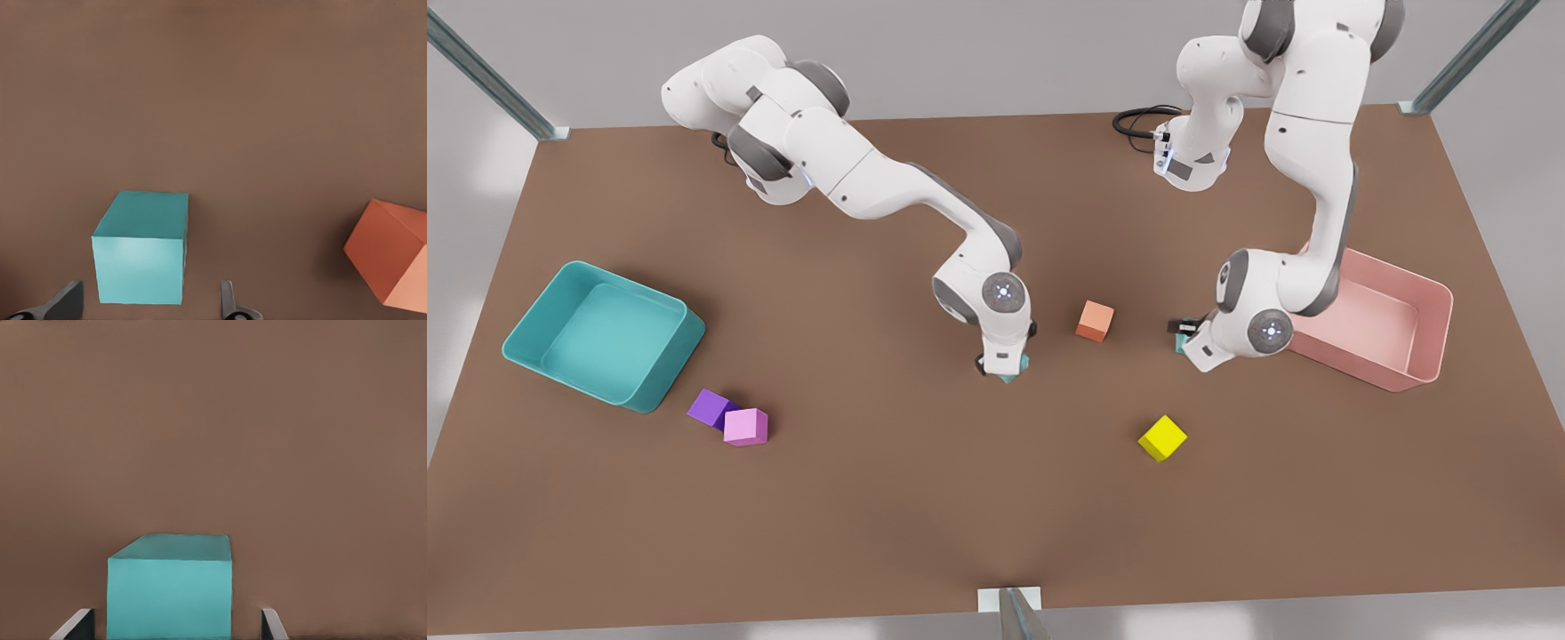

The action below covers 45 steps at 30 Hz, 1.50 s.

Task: Stack the two blue cubes on top of each other

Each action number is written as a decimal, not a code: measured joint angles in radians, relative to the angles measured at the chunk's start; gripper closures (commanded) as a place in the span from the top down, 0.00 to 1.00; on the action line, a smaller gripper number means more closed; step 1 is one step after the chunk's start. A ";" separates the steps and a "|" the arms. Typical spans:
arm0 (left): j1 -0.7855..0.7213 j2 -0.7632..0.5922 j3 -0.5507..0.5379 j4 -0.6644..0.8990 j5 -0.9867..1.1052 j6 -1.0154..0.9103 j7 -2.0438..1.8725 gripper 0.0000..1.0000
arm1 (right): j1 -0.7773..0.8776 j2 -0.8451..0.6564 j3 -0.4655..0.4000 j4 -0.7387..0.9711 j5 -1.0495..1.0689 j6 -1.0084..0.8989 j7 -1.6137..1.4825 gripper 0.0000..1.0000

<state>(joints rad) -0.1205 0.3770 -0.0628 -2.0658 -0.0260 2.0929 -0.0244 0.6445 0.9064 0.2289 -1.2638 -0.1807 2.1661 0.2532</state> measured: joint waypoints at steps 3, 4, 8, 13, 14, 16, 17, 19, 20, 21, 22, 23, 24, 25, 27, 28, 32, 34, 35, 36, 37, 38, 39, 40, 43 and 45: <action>0.004 0.006 0.000 -0.027 0.000 0.079 0.020 1.00 | -0.006 -0.009 0.000 0.000 -0.001 -0.008 0.069 1.00; 0.005 0.004 0.001 -0.038 0.000 0.097 0.025 1.00 | -0.011 -0.021 0.000 -0.005 -0.001 -0.014 0.090 1.00; 0.008 0.001 0.001 -0.065 0.000 0.147 0.045 1.00 | -0.059 -0.143 0.006 -0.035 0.005 -0.079 0.157 1.00; 0.009 0.001 0.003 -0.100 -0.001 0.176 0.064 1.00 | -0.406 -0.298 0.007 -0.040 0.102 -0.285 0.108 1.00; 0.008 0.002 0.003 -0.103 -0.001 0.180 0.068 1.00 | -0.520 -0.320 0.007 -0.030 0.113 -0.339 0.071 1.00; 0.008 0.003 0.004 -0.108 -0.001 0.185 0.073 1.00 | -0.714 -0.339 0.003 0.060 0.130 -0.461 -0.017 1.00; 0.008 0.004 0.004 -0.110 -0.001 0.188 0.076 1.00 | -0.766 -0.355 0.003 0.090 0.130 -0.517 -0.061 1.00; 0.009 0.012 0.005 -0.111 -0.002 0.192 0.081 1.00 | -0.801 -0.414 0.004 0.111 0.120 -0.606 -0.142 1.00; 0.011 0.020 0.005 -0.111 -0.002 0.194 0.083 1.00 | -0.804 -0.437 0.004 0.108 0.116 -0.640 -0.178 1.00; 0.014 0.035 0.005 -0.111 -0.002 0.202 0.085 1.00 | -0.800 -0.449 0.005 0.102 0.111 -0.669 -0.210 1.00; 0.015 0.047 0.005 -0.111 -0.002 0.210 0.087 1.00 | -0.795 -0.455 0.006 0.096 0.108 -0.694 -0.240 1.00; 0.016 0.053 0.005 -0.111 -0.002 0.217 0.089 1.00 | -0.793 -0.458 0.007 0.092 0.105 -0.715 -0.268 1.00; 0.017 0.056 0.005 -0.111 -0.001 0.223 0.091 0.86 | -0.787 -0.460 0.007 0.087 0.103 -0.732 -0.292 1.00; 0.017 0.057 0.005 -0.111 -0.001 0.229 0.092 0.57 | -0.780 -0.461 0.007 0.083 0.101 -0.747 -0.314 1.00; 0.017 0.049 0.005 -0.111 0.007 0.237 0.088 0.46 | -0.776 -0.461 0.007 0.080 0.099 -0.770 -0.354 1.00; 0.017 0.041 0.005 -0.111 0.011 0.240 0.085 0.46 | -0.775 -0.461 0.007 0.080 0.099 -0.780 -0.373 1.00; 0.007 -0.058 0.039 -0.003 0.021 0.167 0.071 0.47 | -0.775 -0.459 0.007 0.079 0.097 -0.804 -0.438 1.00; -0.023 -0.055 0.033 0.227 0.022 0.025 0.047 0.47 | -0.775 -0.459 0.006 0.079 0.096 -0.811 -0.465 1.00; -0.067 -0.024 0.032 0.332 0.022 -0.041 0.028 0.47 | -0.775 -0.459 0.006 0.079 0.096 -0.814 -0.478 1.00; -0.141 0.038 0.032 0.434 0.020 -0.097 0.003 0.47 | -0.775 -0.459 0.006 0.079 0.096 -0.816 -0.490 1.00; -0.227 0.128 0.031 0.556 0.019 -0.144 -0.027 0.47 | -0.776 -0.459 0.006 0.079 0.096 -0.818 -0.501 1.00; -0.296 0.212 0.030 0.668 0.012 -0.184 -0.059 0.47 | -0.776 -0.459 0.006 0.079 0.096 -0.820 -0.512 1.00; -0.350 0.287 0.030 0.766 0.006 -0.218 -0.090 0.47 | -0.776 -0.459 0.005 0.079 0.097 -0.822 -0.522 1.00; -0.404 0.367 0.031 0.865 0.001 -0.246 -0.125 0.47 | -0.776 -0.459 0.005 0.079 0.097 -0.823 -0.532 1.00; -0.489 0.494 0.032 1.007 -0.009 -0.294 -0.228 0.47 | -0.776 -0.459 0.004 0.079 0.096 -0.825 -0.558 1.00; -0.489 0.523 0.033 1.023 -0.013 -0.297 -0.288 0.47 | -0.775 -0.459 0.004 0.079 0.096 -0.827 -0.573 1.00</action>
<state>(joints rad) -0.6096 0.8999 -0.0300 -1.0431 -0.0391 1.7960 -0.3124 -0.1305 0.4477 0.2329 -1.1847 -0.0847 1.3395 -0.3198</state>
